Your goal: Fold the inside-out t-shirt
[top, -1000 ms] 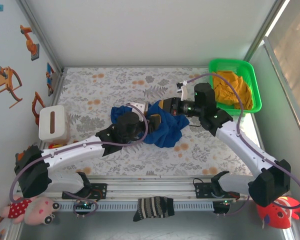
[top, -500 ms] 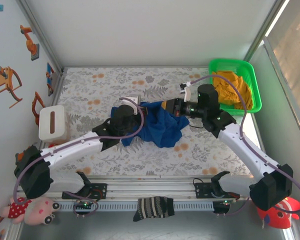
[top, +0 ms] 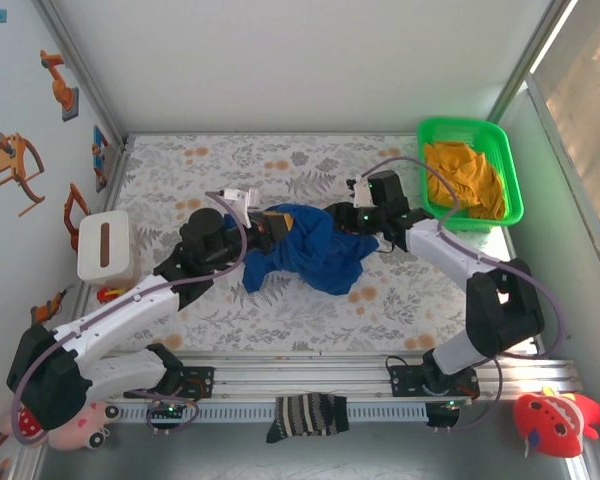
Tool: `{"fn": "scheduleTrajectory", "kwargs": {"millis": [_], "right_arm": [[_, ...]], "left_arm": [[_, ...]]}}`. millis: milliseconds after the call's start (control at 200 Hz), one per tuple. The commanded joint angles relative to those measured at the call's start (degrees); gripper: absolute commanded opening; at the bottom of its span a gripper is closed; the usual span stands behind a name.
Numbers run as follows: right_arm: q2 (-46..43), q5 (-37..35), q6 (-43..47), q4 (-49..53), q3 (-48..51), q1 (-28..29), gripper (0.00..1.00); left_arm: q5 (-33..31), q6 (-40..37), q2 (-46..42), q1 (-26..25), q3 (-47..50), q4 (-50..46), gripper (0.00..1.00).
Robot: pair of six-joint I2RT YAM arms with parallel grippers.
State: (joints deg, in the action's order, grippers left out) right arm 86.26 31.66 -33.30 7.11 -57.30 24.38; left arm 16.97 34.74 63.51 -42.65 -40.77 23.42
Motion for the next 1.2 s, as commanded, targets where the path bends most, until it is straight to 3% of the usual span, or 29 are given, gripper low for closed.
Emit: {"fn": "scheduleTrajectory", "kwargs": {"millis": [0, 170, 290, 556, 876, 1031, 1127, 1192], "right_arm": [[-10.5, -4.3, 2.6, 3.2, 1.9, -0.1, 0.49], [-25.3, -13.3, 4.1, 13.7, 3.5, 2.3, 0.48], [-29.7, -15.3, 4.3, 14.9, 2.4, 7.3, 0.46], [-18.5, -12.9, 6.9, 8.7, -4.3, 17.2, 0.45], [-7.8, -15.6, 8.8, 5.1, -7.6, 17.6, 0.44], [-6.7, -16.5, 9.4, 5.3, -9.0, 17.2, 0.27], [-7.6, -16.1, 9.5, 5.9, -9.3, 16.1, 0.0], [-8.7, -14.3, 9.5, 6.7, -9.3, 14.9, 0.0]], "left_arm": [[5.8, 5.4, 1.1, 1.2, 0.4, 7.5, 0.0], [0.7, 9.1, 2.8, 2.1, -1.3, 1.0, 0.0], [-1.2, 10.7, 3.1, 2.5, -1.6, -0.9, 0.0], [0.7, 12.1, 4.6, 2.6, -3.7, -2.1, 0.0], [2.2, 13.2, 4.7, 2.7, -4.0, -1.2, 0.0], [2.9, 13.4, 4.1, 2.6, -2.7, -0.5, 0.0], [2.3, 13.6, 3.5, 2.6, -1.6, -0.2, 0.0], [1.7, 13.6, 3.3, 2.8, -1.2, -0.6, 0.0]]}}
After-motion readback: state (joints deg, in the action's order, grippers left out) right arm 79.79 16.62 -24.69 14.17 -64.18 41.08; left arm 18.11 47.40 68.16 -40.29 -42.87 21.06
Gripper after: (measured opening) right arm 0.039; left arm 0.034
